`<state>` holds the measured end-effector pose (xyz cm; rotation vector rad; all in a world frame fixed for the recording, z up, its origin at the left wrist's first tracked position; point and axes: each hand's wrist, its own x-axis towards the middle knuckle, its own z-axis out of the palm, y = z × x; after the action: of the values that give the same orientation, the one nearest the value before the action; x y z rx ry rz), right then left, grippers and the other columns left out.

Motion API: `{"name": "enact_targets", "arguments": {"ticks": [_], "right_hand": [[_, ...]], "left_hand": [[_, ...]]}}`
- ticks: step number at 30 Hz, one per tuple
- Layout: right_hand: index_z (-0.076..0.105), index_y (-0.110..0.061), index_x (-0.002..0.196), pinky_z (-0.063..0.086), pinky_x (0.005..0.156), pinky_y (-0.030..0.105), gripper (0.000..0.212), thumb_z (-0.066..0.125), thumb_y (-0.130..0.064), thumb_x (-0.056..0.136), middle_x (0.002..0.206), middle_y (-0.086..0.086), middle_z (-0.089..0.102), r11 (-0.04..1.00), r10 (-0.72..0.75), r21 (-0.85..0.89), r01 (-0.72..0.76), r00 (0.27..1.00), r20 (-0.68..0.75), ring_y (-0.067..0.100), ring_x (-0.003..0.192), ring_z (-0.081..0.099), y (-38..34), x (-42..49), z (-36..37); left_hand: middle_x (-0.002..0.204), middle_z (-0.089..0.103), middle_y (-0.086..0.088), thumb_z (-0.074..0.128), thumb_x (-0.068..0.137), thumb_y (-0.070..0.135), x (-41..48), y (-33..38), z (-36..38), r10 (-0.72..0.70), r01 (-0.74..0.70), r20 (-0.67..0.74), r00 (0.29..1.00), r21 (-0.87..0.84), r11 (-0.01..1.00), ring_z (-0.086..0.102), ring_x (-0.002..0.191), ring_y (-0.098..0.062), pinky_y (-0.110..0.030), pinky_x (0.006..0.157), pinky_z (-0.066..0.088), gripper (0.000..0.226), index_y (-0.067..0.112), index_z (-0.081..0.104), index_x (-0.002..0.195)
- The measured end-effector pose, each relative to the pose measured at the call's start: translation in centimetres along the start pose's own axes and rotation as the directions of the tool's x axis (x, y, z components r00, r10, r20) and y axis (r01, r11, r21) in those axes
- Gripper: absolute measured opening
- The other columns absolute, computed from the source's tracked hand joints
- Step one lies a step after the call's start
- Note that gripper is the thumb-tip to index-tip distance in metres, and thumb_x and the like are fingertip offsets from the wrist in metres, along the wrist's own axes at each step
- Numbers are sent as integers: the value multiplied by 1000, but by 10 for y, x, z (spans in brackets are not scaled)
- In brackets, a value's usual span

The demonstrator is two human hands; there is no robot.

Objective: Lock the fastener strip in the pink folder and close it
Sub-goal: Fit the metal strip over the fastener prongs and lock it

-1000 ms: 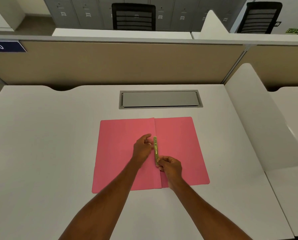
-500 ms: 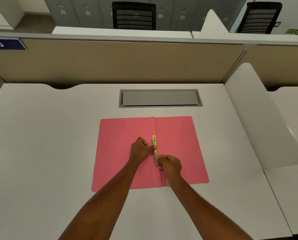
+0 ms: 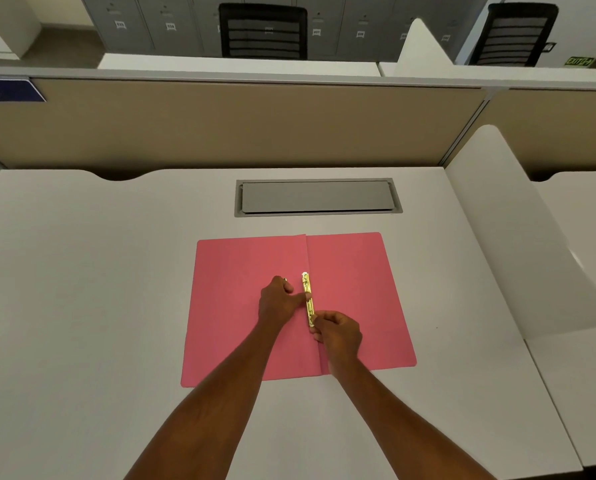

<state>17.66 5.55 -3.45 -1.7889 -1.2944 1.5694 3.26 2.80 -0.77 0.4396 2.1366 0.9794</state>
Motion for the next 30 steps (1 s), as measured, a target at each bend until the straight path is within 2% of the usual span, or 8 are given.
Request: {"name": "enact_targets", "arguments": {"ticks": [4,6,12,15,19,24,27,30], "right_hand": [[84,-13,97,69,74,37,8,80,-9,92,82,6,83,999,-37,4,37,999,-4,27,77,81,5,-2,-1],[84,-13,98,69,74,37,9,80,-9,92,81,5,83,999,-41,10,41,999,-2,26,76,81,6,-3,-1],[84,-9,92,68,72,44,5,82,-5,89,73,12,81,998,30,47,-31,999,27,23,62,74,0,5,-2],[83,-8,91,68,72,46,5,81,-4,88,72,13,81,998,43,34,-44,998,34,23,59,73,-1,8,-2],[82,-6,89,68,71,47,6,79,-1,89,71,15,80,999,45,29,-46,999,20,23,57,74,0,9,-3],[81,-6,89,67,61,35,5,79,-1,88,69,13,80,999,47,25,-48,999,23,19,53,74,0,10,-4],[80,-5,89,64,55,29,2,81,-7,90,69,13,80,997,61,55,-62,998,26,19,53,74,0,10,-4],[78,-5,86,62,54,28,18,83,-21,92,66,11,78,998,55,40,-56,998,27,19,54,73,-2,11,-2]], "left_hand": [[108,74,-20,94,79,35,1,-2,2,20,-19,0,1000,20,1000,56,82,-21,-39,75,48,54,-2,65,107],[107,74,-19,93,79,36,2,-3,3,20,-20,-5,1000,31,999,55,82,-20,-37,74,45,54,-1,65,107],[108,74,-14,88,86,32,3,-1,6,7,-7,7,1000,125,992,59,85,-20,-37,75,48,43,4,65,111],[107,74,-11,86,88,32,2,0,7,19,-19,5,1000,172,985,68,94,-28,-38,78,53,41,7,65,112],[108,74,-10,84,89,32,1,0,7,27,-26,-2,1000,195,981,71,100,-30,-33,76,49,38,8,65,112],[108,74,-8,83,89,35,1,0,8,30,-28,-7,1000,216,976,70,100,-28,-38,82,56,39,10,65,112],[107,73,-7,83,87,36,0,-1,8,33,-29,-16,999,215,976,70,100,-28,-36,77,52,39,11,64,110],[107,72,-8,82,88,36,0,-1,9,46,-42,-14,999,230,972,70,99,-28,-36,77,52,38,11,63,110]]}}
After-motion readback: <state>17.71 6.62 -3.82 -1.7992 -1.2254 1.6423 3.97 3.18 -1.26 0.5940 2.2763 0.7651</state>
